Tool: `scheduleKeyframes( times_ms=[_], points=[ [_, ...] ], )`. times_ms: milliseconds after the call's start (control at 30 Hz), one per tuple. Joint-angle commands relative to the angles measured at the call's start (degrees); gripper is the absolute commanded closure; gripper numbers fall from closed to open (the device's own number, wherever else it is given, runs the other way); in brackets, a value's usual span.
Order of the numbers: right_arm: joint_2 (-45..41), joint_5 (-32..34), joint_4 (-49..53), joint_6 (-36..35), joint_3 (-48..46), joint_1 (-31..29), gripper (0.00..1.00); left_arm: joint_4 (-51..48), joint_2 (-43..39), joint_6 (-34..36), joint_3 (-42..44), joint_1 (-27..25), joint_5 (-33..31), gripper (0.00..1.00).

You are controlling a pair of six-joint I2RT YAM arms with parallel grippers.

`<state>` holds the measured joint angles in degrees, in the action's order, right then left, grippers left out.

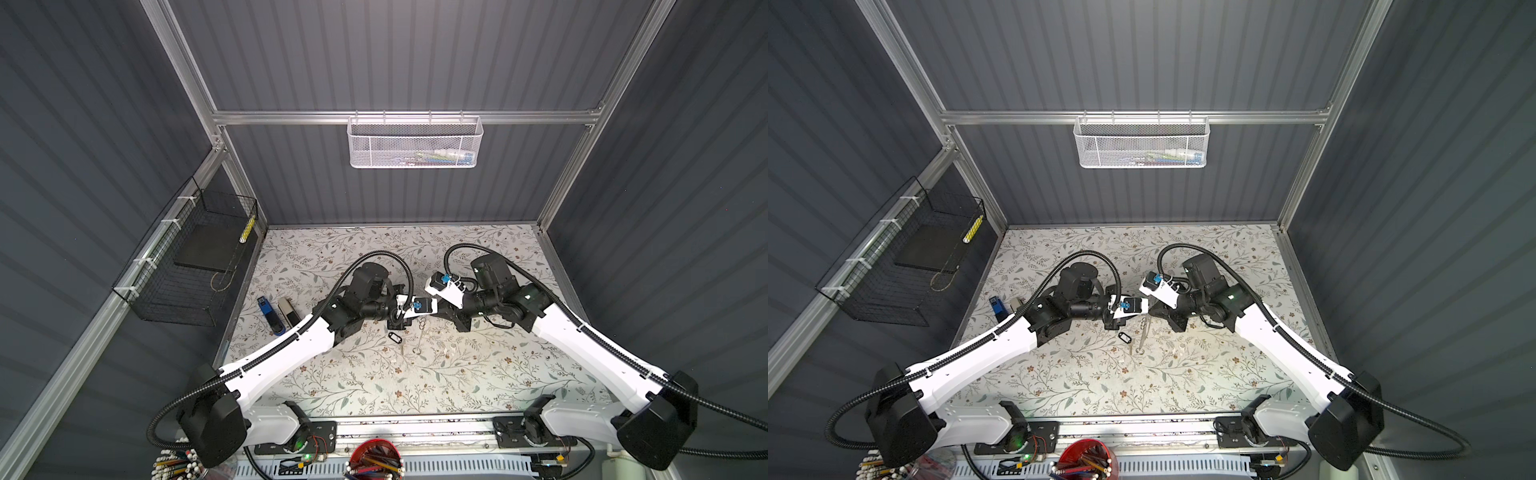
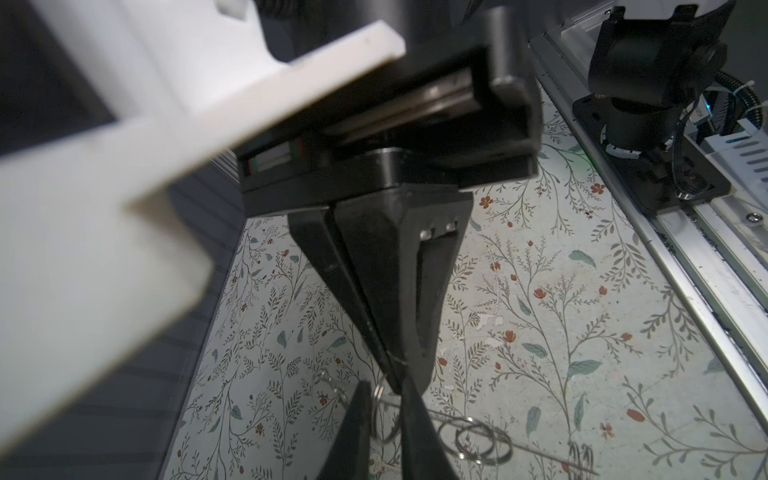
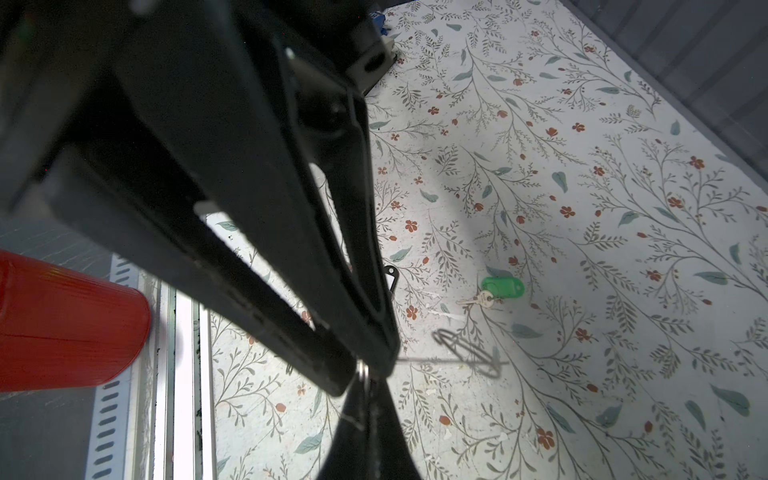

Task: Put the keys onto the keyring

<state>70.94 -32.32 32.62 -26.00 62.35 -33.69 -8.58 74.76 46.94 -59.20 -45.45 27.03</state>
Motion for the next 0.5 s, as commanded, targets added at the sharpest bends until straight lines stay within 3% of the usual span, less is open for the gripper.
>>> scheduleKeyframes(
  times_ms=[0, 67, 133, 300, 467],
  points=[
    [-0.8, 0.1, -1.6, -0.7, 0.1, -0.3, 1.0, -2.0, 0.9, 0.7, -1.6, -0.2, 0.8, 0.89],
    [-1.2, 0.1, -2.2, -0.5, 0.0, -0.3, 1.0, -2.0, 0.9, 0.8, -1.5, -0.2, 0.5, 0.98],
    [-1.6, 0.2, -2.9, -0.5, -0.4, -0.3, 1.0, -1.7, 0.7, -0.1, -1.3, -0.3, 0.7, 1.0],
    [-5.4, 3.0, -5.5, -1.7, -3.9, 0.1, 0.78, 3.4, -0.7, -5.3, 0.7, 0.9, 3.7, 1.0],
    [-12.9, 5.3, -10.0, -0.7, -9.4, 1.2, 0.65, 19.2, -2.6, -18.4, 5.6, 5.9, 13.8, 1.0]
  ],
)
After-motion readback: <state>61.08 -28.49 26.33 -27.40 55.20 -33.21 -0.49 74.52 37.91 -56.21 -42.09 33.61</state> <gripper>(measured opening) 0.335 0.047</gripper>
